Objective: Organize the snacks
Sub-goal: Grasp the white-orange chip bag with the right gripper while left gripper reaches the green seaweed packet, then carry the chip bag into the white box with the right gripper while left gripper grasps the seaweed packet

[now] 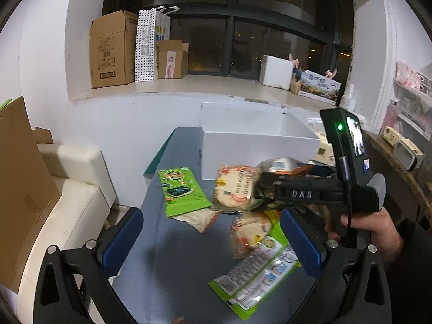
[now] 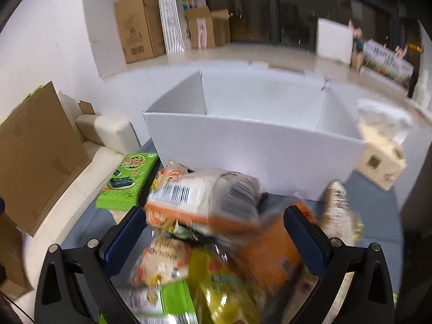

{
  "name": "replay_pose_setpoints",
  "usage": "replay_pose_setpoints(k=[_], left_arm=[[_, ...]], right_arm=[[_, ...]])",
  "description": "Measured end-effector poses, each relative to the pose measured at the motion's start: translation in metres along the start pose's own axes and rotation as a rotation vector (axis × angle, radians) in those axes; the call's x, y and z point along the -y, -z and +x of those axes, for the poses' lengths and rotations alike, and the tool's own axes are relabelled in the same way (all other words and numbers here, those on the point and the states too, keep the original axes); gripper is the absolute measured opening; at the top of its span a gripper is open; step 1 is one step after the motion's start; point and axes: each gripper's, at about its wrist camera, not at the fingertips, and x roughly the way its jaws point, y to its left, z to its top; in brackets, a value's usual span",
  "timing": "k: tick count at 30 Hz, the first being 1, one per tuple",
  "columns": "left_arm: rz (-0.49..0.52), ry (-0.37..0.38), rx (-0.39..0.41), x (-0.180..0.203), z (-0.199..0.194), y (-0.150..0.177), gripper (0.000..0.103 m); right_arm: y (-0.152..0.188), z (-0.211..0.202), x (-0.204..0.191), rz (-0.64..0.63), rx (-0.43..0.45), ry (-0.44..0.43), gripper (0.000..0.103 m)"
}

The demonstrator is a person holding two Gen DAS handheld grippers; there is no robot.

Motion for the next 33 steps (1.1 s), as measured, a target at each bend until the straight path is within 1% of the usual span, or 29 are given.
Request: replay_pose_setpoints(k=[1, 2, 3, 4, 5, 6, 9, 11, 13, 15, 19, 21, 24, 26, 27, 30, 33], left_arm=[[0.002, -0.002, 0.004, -0.002, 0.003, 0.001, 0.103], [0.004, -0.006, 0.009, -0.003, 0.007, 0.002, 0.103], [0.008, -0.011, 0.017, -0.005, 0.01, 0.002, 0.103], [0.01, -0.012, 0.016, -0.005, 0.013, 0.003, 0.103], [0.009, -0.007, 0.004, -0.006, 0.018, 0.003, 0.103], [0.002, 0.005, -0.021, -0.007, 0.024, 0.002, 0.103], [-0.034, 0.037, -0.071, -0.012, 0.039, 0.001, 0.103], [-0.036, 0.05, -0.103, -0.013, 0.051, -0.001, 0.103], [-0.034, 0.038, -0.114, -0.016, 0.06, -0.004, 0.103], [-0.041, 0.006, -0.121, -0.021, 0.072, -0.008, 0.103], [-0.063, -0.034, -0.162, -0.032, 0.104, -0.022, 0.103], [-0.065, -0.078, -0.209, -0.036, 0.127, -0.032, 0.103], [-0.066, -0.145, -0.255, -0.041, 0.16, -0.043, 0.103], [-0.073, -0.192, -0.302, -0.043, 0.181, -0.047, 0.103], [-0.07, -0.203, -0.322, -0.043, 0.193, -0.047, 0.103], [-0.07, -0.216, -0.38, -0.042, 0.221, -0.045, 0.103], [-0.074, -0.229, -0.418, -0.039, 0.241, -0.041, 0.103]], right_arm=[[-0.001, 0.003, 0.001, 0.004, 0.006, 0.002, 0.102], [-0.001, 0.007, 0.002, 0.012, 0.005, -0.001, 0.092], [-0.001, 0.01, 0.002, 0.018, -0.005, -0.031, 0.066], [-0.001, 0.012, 0.002, 0.013, -0.01, -0.02, 0.056], [-0.001, 0.011, 0.0, -0.003, -0.002, 0.011, 0.05], [0.0, 0.008, 0.001, -0.008, 0.007, 0.006, 0.045], [0.001, -0.001, 0.01, 0.009, 0.022, -0.024, 0.041], [0.0, -0.009, 0.013, 0.009, 0.032, -0.033, 0.04], [-0.001, -0.022, 0.017, 0.019, 0.051, -0.043, 0.039], [-0.002, -0.037, 0.02, 0.021, 0.084, -0.046, 0.039], [-0.007, -0.074, 0.025, 0.031, 0.155, -0.06, 0.039], [-0.007, -0.096, 0.029, 0.039, 0.195, -0.056, 0.039], [-0.006, -0.121, 0.031, 0.048, 0.232, -0.063, 0.038], [-0.002, -0.133, 0.032, 0.046, 0.245, -0.052, 0.038], [0.001, -0.14, 0.034, 0.048, 0.245, -0.045, 0.038], [0.011, -0.154, 0.041, 0.071, 0.243, -0.038, 0.038], [0.018, -0.16, 0.047, 0.076, 0.244, -0.032, 0.038]])
